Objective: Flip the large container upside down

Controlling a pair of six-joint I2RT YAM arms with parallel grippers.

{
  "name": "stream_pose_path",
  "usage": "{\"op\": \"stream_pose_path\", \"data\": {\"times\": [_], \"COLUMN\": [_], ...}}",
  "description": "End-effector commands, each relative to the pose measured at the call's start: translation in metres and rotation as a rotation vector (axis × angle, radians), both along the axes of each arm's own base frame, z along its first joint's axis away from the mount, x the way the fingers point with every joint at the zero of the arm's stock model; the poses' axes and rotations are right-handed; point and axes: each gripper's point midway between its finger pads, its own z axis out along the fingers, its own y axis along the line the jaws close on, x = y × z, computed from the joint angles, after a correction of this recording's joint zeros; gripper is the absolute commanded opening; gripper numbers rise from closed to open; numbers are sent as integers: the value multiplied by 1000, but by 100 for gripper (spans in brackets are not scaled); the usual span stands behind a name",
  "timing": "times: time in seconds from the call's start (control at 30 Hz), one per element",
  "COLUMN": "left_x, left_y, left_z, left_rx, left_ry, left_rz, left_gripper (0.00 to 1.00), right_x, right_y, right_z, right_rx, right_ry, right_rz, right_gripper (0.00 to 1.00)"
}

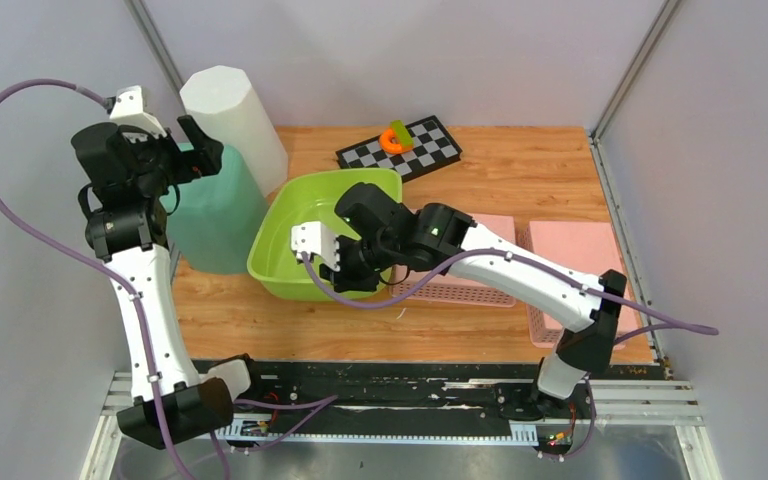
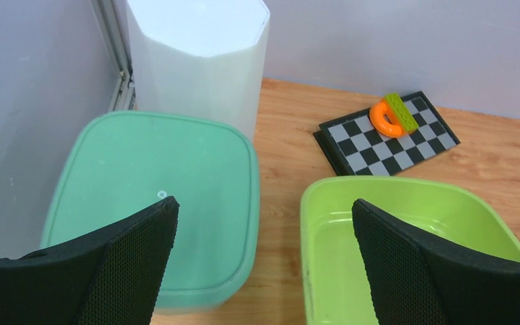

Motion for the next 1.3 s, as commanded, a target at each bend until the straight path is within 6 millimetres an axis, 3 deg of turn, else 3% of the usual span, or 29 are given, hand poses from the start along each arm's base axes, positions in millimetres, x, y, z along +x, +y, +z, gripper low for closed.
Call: {"op": "stream_pose_path", "data": {"times": [0.0,0.2,0.33,0.6,0.73,1.13,1.27], "left_x": [-10,-12,-13,-14,-14,-13,-12], "left_y": [-8,-10,-11,-14,-17,-22,-24], "left_z": [-1,-10,-12,-15,-17,-22,-24], "left_rx": [-16,-24,-25,-34,-42,-65,-75], "left_ry": [-12,-13,-17,-26,-30,-33,-33], "left_rz": [-24,-32,-37,-50,-60,-88,-101], "left_gripper": [100,100,100,100,100,100,100], "right_x": [9,12,3,-14,-23,-23,-24], "right_y": [21,33,39,44,41,32,31], "right_z": [-9,-59,-86,-112,-126,-179,-182], "right_rx": [59,13,-3,-25,-47,-137,-144], "right_ry": [-51,-45,-3,95,141,175,184], "right_rz": [-11,37,92,173,193,172,174], "right_gripper": [2,2,2,3,11,23,24]}}
